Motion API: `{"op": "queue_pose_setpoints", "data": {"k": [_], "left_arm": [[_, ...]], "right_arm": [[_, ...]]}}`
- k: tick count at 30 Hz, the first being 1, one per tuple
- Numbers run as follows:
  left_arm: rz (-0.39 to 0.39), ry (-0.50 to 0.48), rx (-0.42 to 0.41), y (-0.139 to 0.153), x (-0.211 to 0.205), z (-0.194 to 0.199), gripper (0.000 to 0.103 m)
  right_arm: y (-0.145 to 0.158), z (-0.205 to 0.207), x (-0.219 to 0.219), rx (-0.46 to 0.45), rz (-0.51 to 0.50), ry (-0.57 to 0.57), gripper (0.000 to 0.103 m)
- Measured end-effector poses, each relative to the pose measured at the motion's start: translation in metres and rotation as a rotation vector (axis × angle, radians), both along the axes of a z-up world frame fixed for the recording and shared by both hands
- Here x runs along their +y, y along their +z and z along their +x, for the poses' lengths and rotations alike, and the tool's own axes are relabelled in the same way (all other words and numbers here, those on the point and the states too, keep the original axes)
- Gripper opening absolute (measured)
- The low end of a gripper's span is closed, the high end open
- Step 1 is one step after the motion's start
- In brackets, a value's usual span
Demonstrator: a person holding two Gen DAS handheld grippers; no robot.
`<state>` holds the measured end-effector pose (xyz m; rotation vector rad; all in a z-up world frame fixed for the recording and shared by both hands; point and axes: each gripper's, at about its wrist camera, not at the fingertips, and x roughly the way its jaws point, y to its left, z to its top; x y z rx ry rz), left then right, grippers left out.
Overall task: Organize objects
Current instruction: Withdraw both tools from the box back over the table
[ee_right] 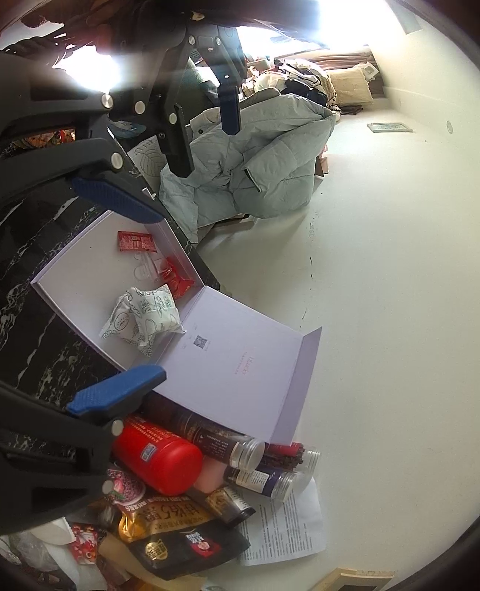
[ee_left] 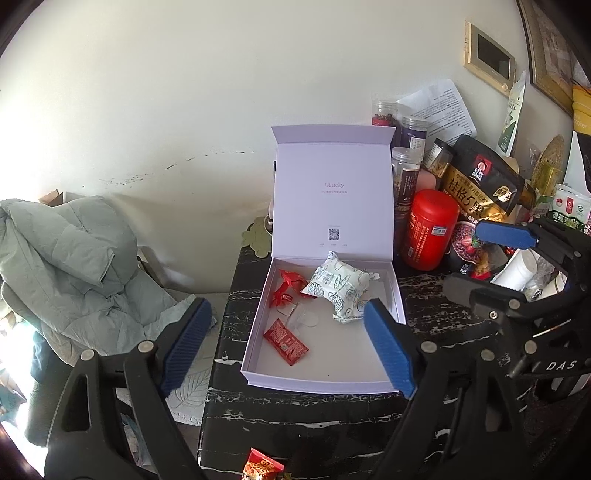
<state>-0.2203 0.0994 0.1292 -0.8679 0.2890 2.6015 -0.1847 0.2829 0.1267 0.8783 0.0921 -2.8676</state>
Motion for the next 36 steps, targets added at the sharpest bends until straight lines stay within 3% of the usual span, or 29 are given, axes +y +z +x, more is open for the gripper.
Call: {"op": "queue_pose_setpoints", "data": {"k": [10,19,24,36], "left_arm": [[-0.034,0.072,0.027,-0.005,-0.022,0.037,0.085],[-0.018,0.112,-0.006,-0.022,-0.046,0.060,0.085],[-0.056,0.140,0.016,-0.035,-0.056,0.076,0.085],[-0.008,0.190,-0.086,-0.078,-0.090,0.093,0.085]], "right_arm": [[-0.001,0.032,-0.017,0.004,0.013,-0.003,0.080],[-0.014,0.055,-0.032,-0.019,0.008,-0.002,0.080],[-0.025,0.062,-0.041,-0.036,0.005,0.002,0.080],[-0.063,0.075,-0.069,-0.103,-0.013,0.058,0.081]]}}
